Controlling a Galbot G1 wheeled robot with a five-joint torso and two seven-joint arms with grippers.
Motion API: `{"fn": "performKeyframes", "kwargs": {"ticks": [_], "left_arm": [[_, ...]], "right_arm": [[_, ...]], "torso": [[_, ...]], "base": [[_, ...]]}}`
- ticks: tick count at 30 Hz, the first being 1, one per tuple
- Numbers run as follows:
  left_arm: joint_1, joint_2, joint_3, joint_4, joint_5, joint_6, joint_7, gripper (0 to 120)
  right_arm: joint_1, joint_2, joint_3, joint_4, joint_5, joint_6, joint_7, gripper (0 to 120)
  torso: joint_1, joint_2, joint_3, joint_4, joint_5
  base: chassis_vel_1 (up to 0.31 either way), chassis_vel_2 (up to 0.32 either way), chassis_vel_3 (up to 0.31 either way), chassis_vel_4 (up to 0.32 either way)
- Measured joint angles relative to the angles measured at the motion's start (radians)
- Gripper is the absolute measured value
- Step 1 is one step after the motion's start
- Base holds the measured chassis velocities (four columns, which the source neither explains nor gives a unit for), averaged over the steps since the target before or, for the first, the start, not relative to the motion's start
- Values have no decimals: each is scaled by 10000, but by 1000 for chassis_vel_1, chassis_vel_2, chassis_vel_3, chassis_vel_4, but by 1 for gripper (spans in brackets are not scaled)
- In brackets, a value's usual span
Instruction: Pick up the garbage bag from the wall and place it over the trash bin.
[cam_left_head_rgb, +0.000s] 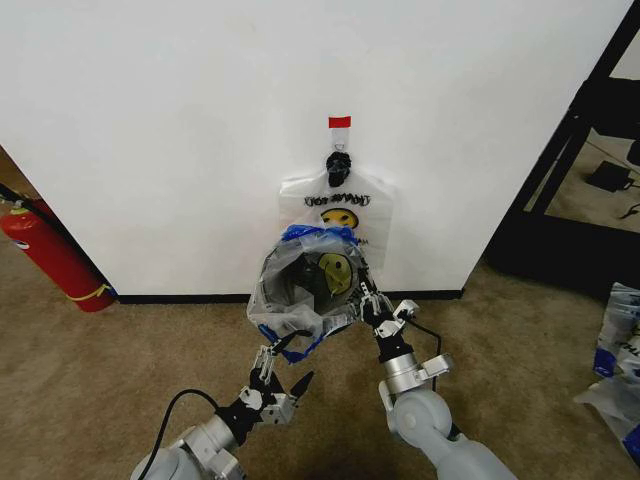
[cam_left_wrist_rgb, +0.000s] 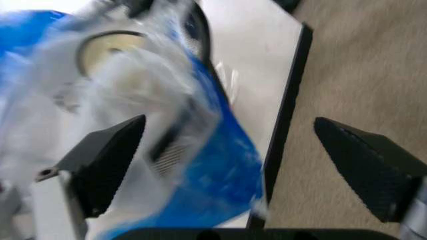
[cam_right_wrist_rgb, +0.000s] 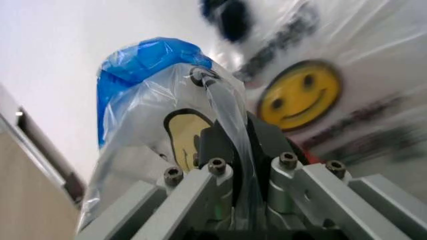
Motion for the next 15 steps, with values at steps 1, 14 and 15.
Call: {"fn": "performKeyframes", "kwargs": {"ticks": [1, 14, 15], "left_arm": [[-51, -22, 5, 50, 44, -1, -21, 88], [-25, 32, -42, 94, 78, 9, -104, 39], [-25, 32, -42, 94, 78, 9, -104, 39]], "right_arm": [[4, 29, -40, 21, 0, -6, 8, 1], [-20, 6, -8, 85, 0, -40, 68, 1], [-20, 6, -8, 85, 0, -40, 68, 1]], "torso": [[0, 0, 0, 6, 0], [0, 0, 0, -2, 0], [0, 0, 0, -2, 0]], "base": [[0, 0, 0, 0], [0, 0, 0, 0], [0, 0, 0, 0]]}}
